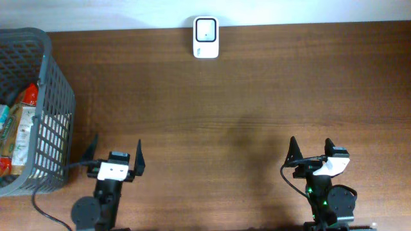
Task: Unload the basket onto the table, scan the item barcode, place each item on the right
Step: 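Reach the left gripper into the grey basket and grasp the white tube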
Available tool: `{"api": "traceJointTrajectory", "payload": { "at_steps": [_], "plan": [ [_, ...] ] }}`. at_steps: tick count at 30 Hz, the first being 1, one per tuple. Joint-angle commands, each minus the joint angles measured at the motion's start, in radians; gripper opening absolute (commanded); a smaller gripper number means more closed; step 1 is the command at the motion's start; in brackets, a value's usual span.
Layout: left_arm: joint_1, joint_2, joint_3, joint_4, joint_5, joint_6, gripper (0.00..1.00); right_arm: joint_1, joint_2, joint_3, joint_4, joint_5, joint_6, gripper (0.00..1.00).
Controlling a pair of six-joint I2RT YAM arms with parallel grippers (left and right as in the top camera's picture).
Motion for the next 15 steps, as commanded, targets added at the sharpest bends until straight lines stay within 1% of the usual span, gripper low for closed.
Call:
{"api": "traceJointTrajectory", "payload": {
  "at_steps": [1,3,5,6,7,8,12,15],
  "plan": [
    [-0.005,0.188,0.177,-0.018,0.081,0.004,0.99,-0.006,-0.006,-0.007,-0.006,-0.002,0.006,0.99],
    [-0.005,0.365,0.324,-0.063,0.123,0.004,0.99,-0.006,-0.006,-0.007,-0.006,-0.002,0.006,0.99],
    [-0.005,0.547,0.530,-0.198,0.142,0.004,0.99,-0.006,-0.006,-0.007,-0.006,-0.001,0.006,0.99],
    [-0.005,0.595,0.592,-0.247,0.156,0.004,0.99,-0.006,-0.006,-0.007,-0.006,-0.002,0.006,0.99],
    [-0.005,0.655,0.660,-0.294,0.201,0.004,0.99,-0.006,-0.006,-0.007,-0.006,-0.002,0.006,0.99],
    [-0.005,0.682,0.683,-0.303,0.249,0.004,0.99,-0.006,-0.006,-0.007,-0.006,-0.002,0.006,0.99],
    [-0.005,0.703,0.683,-0.279,0.332,0.005,0.99,-0.006,-0.006,-0.007,-0.006,-0.002,0.006,0.99],
    [0.015,0.703,0.683,-0.207,0.319,0.004,0.99,-0.006,-0.006,-0.007,-0.006,-0.002,0.006,0.99]
  ]
}}
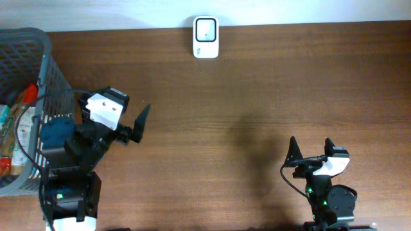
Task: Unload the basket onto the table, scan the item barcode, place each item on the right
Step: 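Reach the left gripper into the grey basket and grasp the white tube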
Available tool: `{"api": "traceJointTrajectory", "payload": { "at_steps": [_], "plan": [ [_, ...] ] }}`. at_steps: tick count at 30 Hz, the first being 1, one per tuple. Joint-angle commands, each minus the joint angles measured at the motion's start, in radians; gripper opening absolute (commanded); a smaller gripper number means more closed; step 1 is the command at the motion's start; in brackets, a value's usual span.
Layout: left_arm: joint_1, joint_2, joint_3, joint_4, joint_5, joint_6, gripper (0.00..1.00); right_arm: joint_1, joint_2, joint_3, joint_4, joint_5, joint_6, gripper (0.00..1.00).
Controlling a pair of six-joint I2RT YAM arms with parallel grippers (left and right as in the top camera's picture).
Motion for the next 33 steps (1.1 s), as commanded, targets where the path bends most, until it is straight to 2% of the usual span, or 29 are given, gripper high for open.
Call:
{"api": "traceJointTrajectory", "payload": {
  "at_steps": [1,3,4,6,10,15,17,18,19,20,22,23,25,30,33],
  "plan": [
    [0.021,0.002,0.019,0.035,0.001,-0.011,0.99,-0.006,-0.006,-0.007,-0.005,0.002,0.006,0.99],
    [0.021,0.008,0.019,0.039,-0.086,-0.106,0.98,-0.006,-0.006,-0.007,-0.005,0.002,0.006,0.99],
    [0.021,0.021,0.023,0.047,-0.177,-0.185,0.96,-0.006,-0.005,-0.007,-0.005,0.002,0.006,0.99],
    [0.021,0.066,0.080,0.001,-0.226,-0.221,0.96,-0.006,-0.005,-0.007,-0.005,0.002,0.006,0.99],
    [0.021,0.294,0.442,-0.338,-0.306,-0.221,0.97,-0.006,-0.005,-0.007,-0.005,0.002,0.006,0.99],
    [0.021,0.539,1.024,-0.815,-0.462,-0.237,0.99,-0.006,-0.005,-0.007,-0.005,0.002,0.006,0.99],
    [0.021,0.583,1.155,-0.878,-0.488,-0.213,0.99,-0.006,-0.005,-0.007,-0.005,0.002,0.006,0.99],
    [0.022,0.576,1.161,-0.864,-0.505,-0.212,0.99,-0.006,-0.005,-0.007,-0.005,0.002,0.006,0.99],
    [0.034,0.565,1.161,-0.840,-0.583,-0.225,1.00,-0.006,-0.005,-0.007,-0.005,0.002,0.006,0.99],
    [0.069,0.566,1.161,-0.844,-0.622,-0.286,0.97,-0.006,-0.005,-0.007,-0.005,0.002,0.006,0.99],
    [0.242,0.596,1.152,-0.874,-0.662,-0.453,0.95,-0.006,-0.005,-0.007,-0.005,0.002,0.006,0.99],
    [0.306,0.614,1.152,-0.898,-0.657,-0.473,0.95,-0.006,-0.005,-0.007,-0.005,0.002,0.006,0.99],
    [0.416,0.665,1.147,-0.958,-0.631,-0.476,0.86,-0.006,-0.005,-0.007,-0.005,0.002,0.006,0.99],
    [0.534,0.726,0.909,-0.772,-0.618,-0.463,0.87,-0.006,-0.005,-0.007,-0.005,0.002,0.006,0.99],
    [0.554,0.747,0.789,-0.656,-0.618,-0.362,0.89,-0.006,-0.005,-0.007,-0.005,0.002,0.006,0.99]
  ]
}}
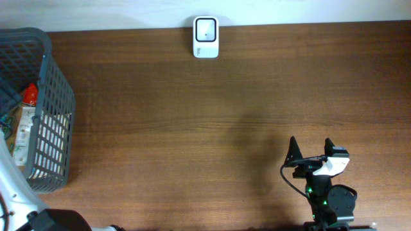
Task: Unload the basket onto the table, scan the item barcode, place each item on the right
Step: 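Reach the left gripper into the grey basket and grasp the white tube, then carry the white Pantene tube to the table center and release it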
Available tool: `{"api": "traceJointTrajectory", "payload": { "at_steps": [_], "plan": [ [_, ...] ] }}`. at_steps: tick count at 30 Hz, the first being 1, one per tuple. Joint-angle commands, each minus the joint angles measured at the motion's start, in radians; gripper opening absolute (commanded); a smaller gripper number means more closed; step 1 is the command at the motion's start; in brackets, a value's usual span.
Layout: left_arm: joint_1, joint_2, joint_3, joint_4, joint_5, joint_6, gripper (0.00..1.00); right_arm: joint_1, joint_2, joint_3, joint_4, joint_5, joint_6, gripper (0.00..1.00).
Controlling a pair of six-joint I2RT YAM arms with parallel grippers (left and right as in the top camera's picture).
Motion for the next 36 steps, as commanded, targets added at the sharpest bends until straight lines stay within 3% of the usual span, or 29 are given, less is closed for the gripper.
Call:
{"api": "traceJointTrajectory", "payload": {
  "at_steps": [1,11,15,19,21,23,30,31,34,36],
  "plan": [
    [0.007,0.023,-0.071,0.056,0.004,0.099,0.89,-0.006,-0.006,-0.007,-0.006,0.002,0.006,0.99],
    [0.039,0.105,-0.075,0.063,0.010,0.303,0.88,-0.006,-0.006,-0.007,-0.006,0.002,0.006,0.99],
    [0.080,0.206,-0.075,0.062,0.158,0.488,0.85,-0.006,-0.006,-0.007,-0.006,0.002,0.006,0.99],
    [0.080,0.307,-0.075,0.060,0.154,0.526,0.84,-0.006,-0.006,-0.007,-0.006,0.002,0.006,0.99],
    [0.080,0.346,-0.075,0.067,0.152,0.571,0.77,-0.006,-0.006,-0.007,-0.006,0.002,0.006,0.99],
    [0.081,0.402,-0.075,0.071,0.151,0.626,0.77,-0.006,-0.006,-0.007,-0.006,0.002,0.006,0.99],
    [0.113,0.545,-0.075,0.066,0.132,0.629,0.80,-0.006,-0.006,-0.007,-0.006,0.002,0.006,0.99],
    [0.113,0.554,-0.075,0.067,0.136,0.629,0.74,-0.006,-0.006,-0.007,-0.006,0.002,0.006,0.99],
    [0.114,0.555,-0.075,0.068,0.135,0.629,0.23,-0.006,-0.006,-0.007,-0.006,0.002,0.006,0.99],
    [0.113,0.555,-0.073,0.066,0.135,0.629,0.11,-0.006,-0.006,-0.007,-0.006,0.002,0.006,0.99]
  ]
}}
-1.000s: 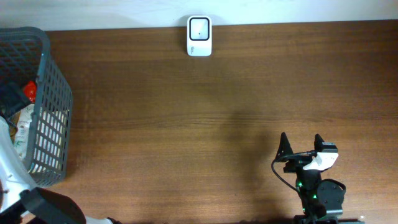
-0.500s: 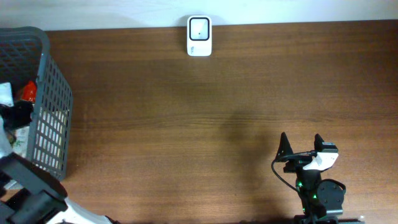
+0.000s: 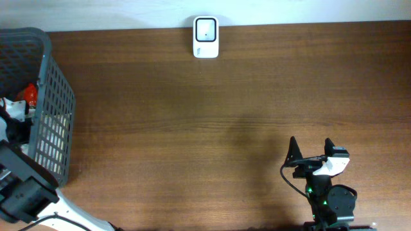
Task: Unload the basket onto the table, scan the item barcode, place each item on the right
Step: 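Carry the white Pantene tube to the table center and release it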
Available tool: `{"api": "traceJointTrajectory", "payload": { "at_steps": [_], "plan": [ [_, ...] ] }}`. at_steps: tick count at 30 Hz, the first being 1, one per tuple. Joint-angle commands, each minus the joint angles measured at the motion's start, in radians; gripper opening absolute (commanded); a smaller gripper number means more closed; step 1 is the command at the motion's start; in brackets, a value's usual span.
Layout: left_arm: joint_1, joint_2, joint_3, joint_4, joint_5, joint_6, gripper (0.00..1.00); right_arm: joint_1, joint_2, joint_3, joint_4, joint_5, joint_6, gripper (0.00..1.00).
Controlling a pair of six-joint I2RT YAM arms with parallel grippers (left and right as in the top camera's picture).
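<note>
A white barcode scanner (image 3: 205, 37) stands at the far edge of the table, in the middle. At the left edge, the grey mesh basket (image 3: 51, 77) holds packaged items, and a red packet (image 3: 29, 94) shows among them. My left arm reaches over the basket from the lower left, with its white wrist piece (image 3: 14, 109) above the items. The left fingers are hidden, so I cannot say whether they grip anything. My right gripper (image 3: 311, 147) rests open near the front right with nothing between its fingers.
The brown wooden table (image 3: 192, 128) stretches between the basket and the right arm. The basket's tall mesh wall (image 3: 54, 135) stands between its contents and the table. The right arm's base (image 3: 331, 202) sits at the front edge.
The left arm has moved further over the basket. Its white wrist piece now shows above the packaged items, where before only the arm's lower links showed at the left edge. The right arm is unmoved.
My left gripper first rested open at the front edge beside the basket. It was then raised and turned toward the basket. Later the arm stood at the far left edge, and now its wrist is over the basket's contents. The right gripper stayed open in place.
</note>
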Motion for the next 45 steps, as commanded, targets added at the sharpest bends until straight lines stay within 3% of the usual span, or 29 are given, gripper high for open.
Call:
{"api": "traceJointTrajectory", "payload": {
  "at_steps": [1,6,10,13,17,19,21,26,34,45],
  "plan": [
    [0.001,0.048,-0.006,-0.020,0.019,-0.006,0.04,-0.006,-0.006,-0.007,-0.005,0.002,0.007,0.99],
    [-0.008,-0.065,0.080,-0.034,0.025,-0.100,0.00,-0.006,-0.006,-0.007,-0.005,0.002,0.007,0.99],
    [-0.021,-0.265,0.136,-0.024,0.185,-0.109,0.00,-0.006,-0.006,-0.007,-0.005,0.002,0.007,0.99],
    [-0.026,-0.418,0.136,0.000,0.223,-0.183,0.00,-0.006,-0.006,-0.007,-0.005,0.002,0.007,0.99],
    [-0.042,-0.675,0.136,0.094,0.312,-0.389,0.00,-0.006,-0.006,-0.007,-0.005,0.002,0.007,0.99],
    [-0.150,-0.785,0.136,0.116,0.352,-0.430,0.00,-0.006,-0.006,-0.007,-0.005,0.002,0.007,0.99],
    [-0.344,-0.819,0.136,0.107,0.352,-0.464,0.00,-0.006,-0.006,-0.007,-0.005,0.002,0.007,0.99],
    [-0.795,-0.699,0.135,-0.002,0.182,-0.606,0.00,-0.006,-0.006,-0.007,-0.005,0.002,0.007,0.99],
    [-0.980,-0.364,0.135,-0.111,0.164,-0.769,0.00,-0.006,-0.006,-0.007,-0.005,0.002,0.007,0.99],
    [-1.218,0.045,0.134,-0.091,0.167,-0.943,0.00,-0.006,-0.006,-0.007,-0.005,0.002,0.007,0.99]
  ]
}}
